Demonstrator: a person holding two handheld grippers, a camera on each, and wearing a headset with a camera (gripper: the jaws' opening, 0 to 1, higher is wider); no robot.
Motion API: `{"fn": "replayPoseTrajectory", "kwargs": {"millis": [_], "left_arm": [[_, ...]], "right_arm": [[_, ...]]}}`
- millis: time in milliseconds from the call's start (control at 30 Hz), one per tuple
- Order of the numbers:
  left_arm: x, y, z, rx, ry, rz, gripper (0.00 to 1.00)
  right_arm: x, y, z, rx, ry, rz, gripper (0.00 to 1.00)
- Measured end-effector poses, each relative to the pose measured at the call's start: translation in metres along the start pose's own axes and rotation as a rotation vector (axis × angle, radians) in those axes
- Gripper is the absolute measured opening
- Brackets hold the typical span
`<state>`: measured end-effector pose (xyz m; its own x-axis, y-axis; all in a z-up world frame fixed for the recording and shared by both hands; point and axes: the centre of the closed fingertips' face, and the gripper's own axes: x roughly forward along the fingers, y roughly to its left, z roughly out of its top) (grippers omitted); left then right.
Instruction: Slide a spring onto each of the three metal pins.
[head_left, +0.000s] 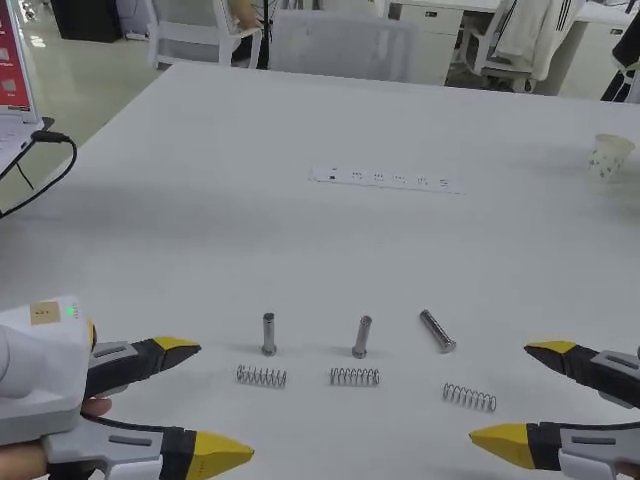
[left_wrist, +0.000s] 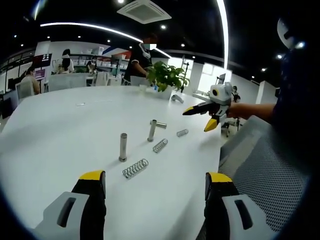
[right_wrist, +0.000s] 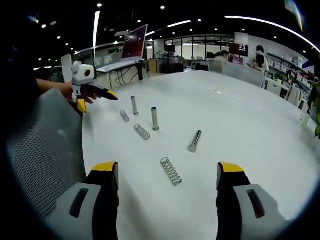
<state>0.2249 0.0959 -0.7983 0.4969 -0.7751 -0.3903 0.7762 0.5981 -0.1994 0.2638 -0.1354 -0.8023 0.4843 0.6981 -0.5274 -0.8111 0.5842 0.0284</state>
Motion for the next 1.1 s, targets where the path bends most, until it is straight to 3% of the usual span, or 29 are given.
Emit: {"fn": "replayPoseTrajectory", "kwargs": {"millis": [667,1100], "left_arm": [[0.0008,-0.0017,-0.0020,-0.003,0.008,-0.003,0.77],[0.0005,-0.0015,-0.0018,-0.006,0.003,0.003,0.76]], "right_arm": [[0.0006,0.0010,-0.0033,0.009,0.011,0.005,0.79],[-0.0002,-0.0064,-0.0029,0.015,0.003,-0.013,0.77]]}}
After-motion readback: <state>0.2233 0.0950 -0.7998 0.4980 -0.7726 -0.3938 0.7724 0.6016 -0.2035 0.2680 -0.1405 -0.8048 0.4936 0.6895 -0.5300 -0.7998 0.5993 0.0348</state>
